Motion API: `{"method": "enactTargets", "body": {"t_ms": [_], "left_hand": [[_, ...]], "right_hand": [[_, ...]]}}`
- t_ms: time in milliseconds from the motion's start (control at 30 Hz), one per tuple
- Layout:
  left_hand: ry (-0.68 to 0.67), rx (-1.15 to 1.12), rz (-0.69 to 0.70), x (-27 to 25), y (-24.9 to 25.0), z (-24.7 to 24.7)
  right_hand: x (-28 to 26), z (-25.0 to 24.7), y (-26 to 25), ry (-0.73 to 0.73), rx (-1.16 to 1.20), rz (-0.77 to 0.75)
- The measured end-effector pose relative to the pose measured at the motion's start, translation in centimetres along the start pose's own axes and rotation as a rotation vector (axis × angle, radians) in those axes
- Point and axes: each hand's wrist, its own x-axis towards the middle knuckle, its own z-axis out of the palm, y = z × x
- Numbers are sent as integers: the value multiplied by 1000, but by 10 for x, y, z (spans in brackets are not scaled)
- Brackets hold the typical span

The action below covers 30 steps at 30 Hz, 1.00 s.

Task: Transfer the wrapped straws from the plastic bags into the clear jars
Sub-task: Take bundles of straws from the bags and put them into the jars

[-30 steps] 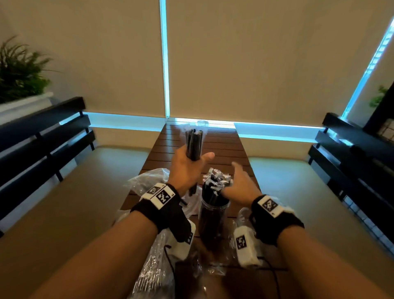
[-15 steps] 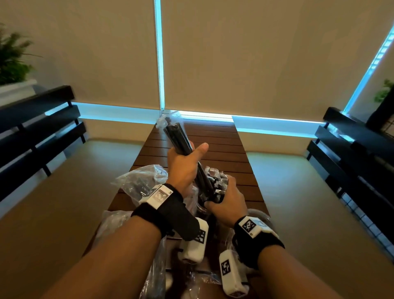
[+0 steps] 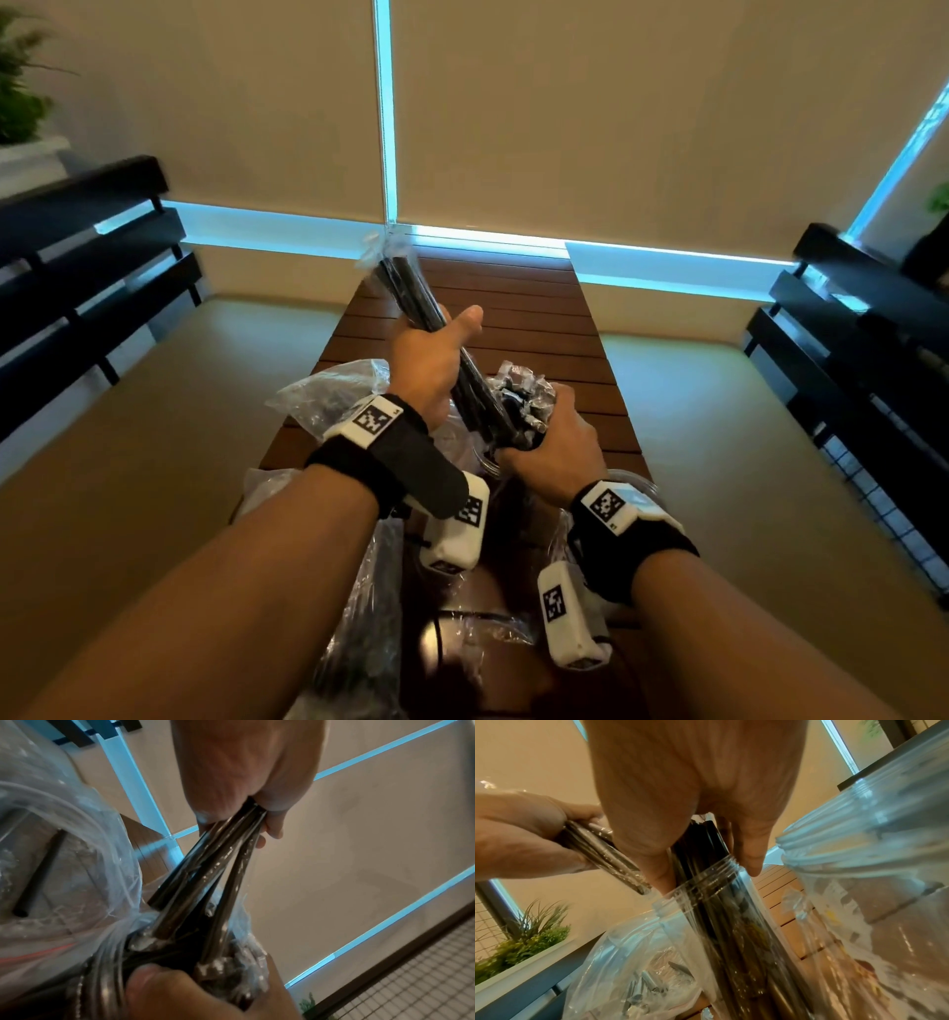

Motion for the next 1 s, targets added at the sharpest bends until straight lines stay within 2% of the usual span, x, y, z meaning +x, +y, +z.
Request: {"method": "enactTargets", "body": {"t_ms": [133, 267, 433, 633, 1000], "left_hand": [[-9, 67, 70, 1, 0, 0], [35, -55, -1, 7, 5, 0], [-19, -50, -34, 12, 9, -4], [-36, 68, 79, 16, 7, -5], [151, 123, 181, 6, -19, 34]], "right_hand": [[-4, 0, 0, 34, -54, -7], [-5, 1, -1, 47, -73, -7], [-5, 10, -3, 77, -74, -8], [-1, 13, -4, 126, -68, 13], [3, 13, 3, 38, 4, -36]]}}
